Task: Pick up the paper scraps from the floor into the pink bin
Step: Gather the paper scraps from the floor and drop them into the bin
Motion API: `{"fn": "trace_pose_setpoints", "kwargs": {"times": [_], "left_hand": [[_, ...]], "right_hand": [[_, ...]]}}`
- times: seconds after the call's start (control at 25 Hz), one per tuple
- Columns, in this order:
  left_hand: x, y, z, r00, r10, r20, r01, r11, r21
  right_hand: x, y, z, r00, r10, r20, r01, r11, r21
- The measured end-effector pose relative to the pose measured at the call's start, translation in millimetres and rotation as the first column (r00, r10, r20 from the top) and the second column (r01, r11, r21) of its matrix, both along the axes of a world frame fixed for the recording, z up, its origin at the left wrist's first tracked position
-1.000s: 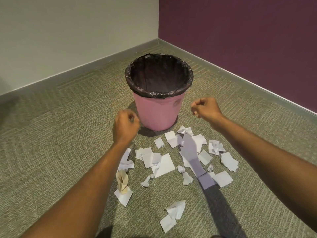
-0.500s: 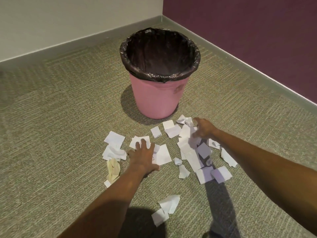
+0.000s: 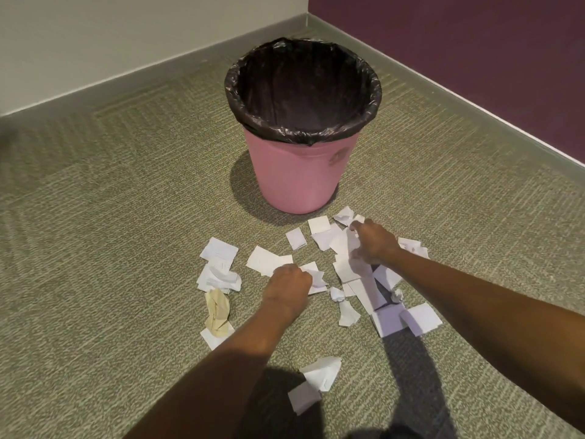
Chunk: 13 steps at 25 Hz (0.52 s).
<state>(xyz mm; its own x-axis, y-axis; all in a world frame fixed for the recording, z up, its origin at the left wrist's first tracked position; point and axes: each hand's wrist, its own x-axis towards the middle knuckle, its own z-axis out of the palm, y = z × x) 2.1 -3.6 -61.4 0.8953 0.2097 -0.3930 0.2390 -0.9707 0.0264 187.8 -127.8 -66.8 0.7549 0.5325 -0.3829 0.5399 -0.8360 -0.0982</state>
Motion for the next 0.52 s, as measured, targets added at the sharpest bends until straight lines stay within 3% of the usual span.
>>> {"fn": "trace_pose_setpoints", "kwargs": {"times": [0.12, 0.32, 0.52], "left_hand": [[-1, 1, 7, 0.998, -0.052, 0.034, 0.052, 0.999, 0.011], [-5, 2, 8, 0.996, -0.046, 0.071, 0.046, 0.999, 0.006], [-12, 4, 18, 0.979, -0.036, 0.203, 0.047, 0.998, -0.049]], "right_hand": [[1, -3, 4, 0.999, -0.031, 0.012, 0.03, 0.996, 0.088], [-1, -5, 18, 0.986, -0.14, -0.093, 0.158, 0.961, 0.226], [-7, -7, 28, 0.99, -0.09, -0.105, 0.115, 0.957, 0.267]]}}
